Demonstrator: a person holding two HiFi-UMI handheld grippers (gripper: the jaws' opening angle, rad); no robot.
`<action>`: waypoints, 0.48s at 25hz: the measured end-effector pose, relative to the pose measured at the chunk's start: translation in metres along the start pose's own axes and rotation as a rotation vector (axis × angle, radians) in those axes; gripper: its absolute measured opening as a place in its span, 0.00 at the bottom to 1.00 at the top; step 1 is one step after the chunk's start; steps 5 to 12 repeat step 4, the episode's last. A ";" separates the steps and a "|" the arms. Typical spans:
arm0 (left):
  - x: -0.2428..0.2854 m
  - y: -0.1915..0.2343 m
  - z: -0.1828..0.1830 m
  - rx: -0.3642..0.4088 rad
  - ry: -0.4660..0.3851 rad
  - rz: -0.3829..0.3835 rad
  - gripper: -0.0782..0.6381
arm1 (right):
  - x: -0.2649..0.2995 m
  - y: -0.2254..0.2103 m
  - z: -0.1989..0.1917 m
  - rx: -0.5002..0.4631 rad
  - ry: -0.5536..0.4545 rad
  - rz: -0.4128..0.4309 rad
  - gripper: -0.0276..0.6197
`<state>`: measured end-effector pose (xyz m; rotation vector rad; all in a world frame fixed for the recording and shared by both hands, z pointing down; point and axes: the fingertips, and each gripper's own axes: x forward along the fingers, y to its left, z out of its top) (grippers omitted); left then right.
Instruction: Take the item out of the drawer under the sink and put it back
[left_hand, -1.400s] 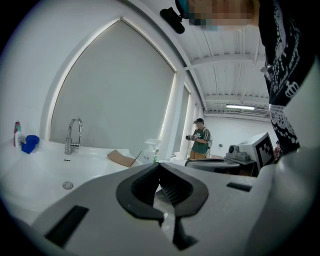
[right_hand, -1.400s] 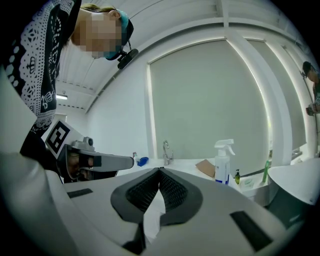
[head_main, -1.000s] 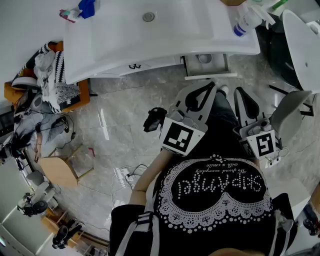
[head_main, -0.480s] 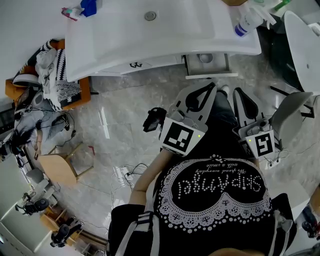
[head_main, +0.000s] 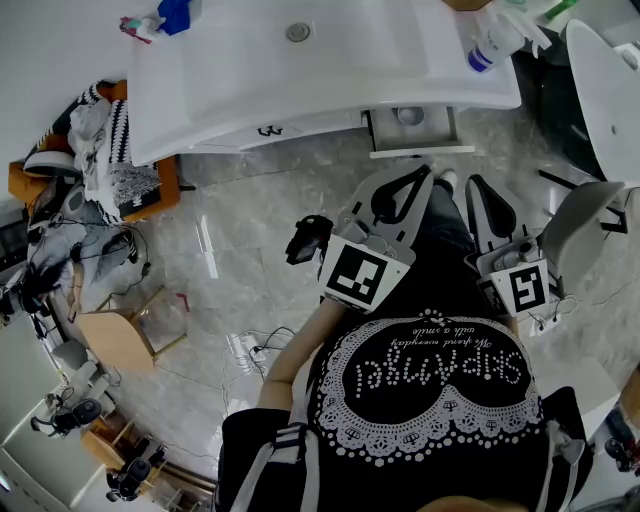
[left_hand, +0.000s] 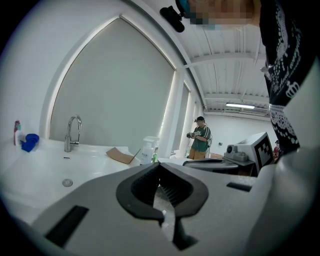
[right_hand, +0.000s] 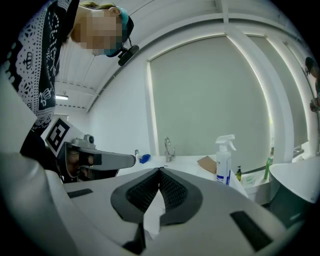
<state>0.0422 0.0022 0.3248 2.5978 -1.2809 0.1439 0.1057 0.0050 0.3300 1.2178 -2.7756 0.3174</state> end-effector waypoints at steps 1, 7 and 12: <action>0.000 0.000 -0.001 0.000 0.003 -0.002 0.11 | 0.000 0.000 -0.001 0.000 0.002 -0.001 0.07; 0.001 -0.001 -0.002 0.000 0.005 -0.006 0.11 | -0.001 0.000 -0.002 0.001 0.008 -0.004 0.07; 0.001 -0.001 -0.002 0.000 0.005 -0.006 0.11 | -0.001 0.000 -0.002 0.001 0.008 -0.004 0.07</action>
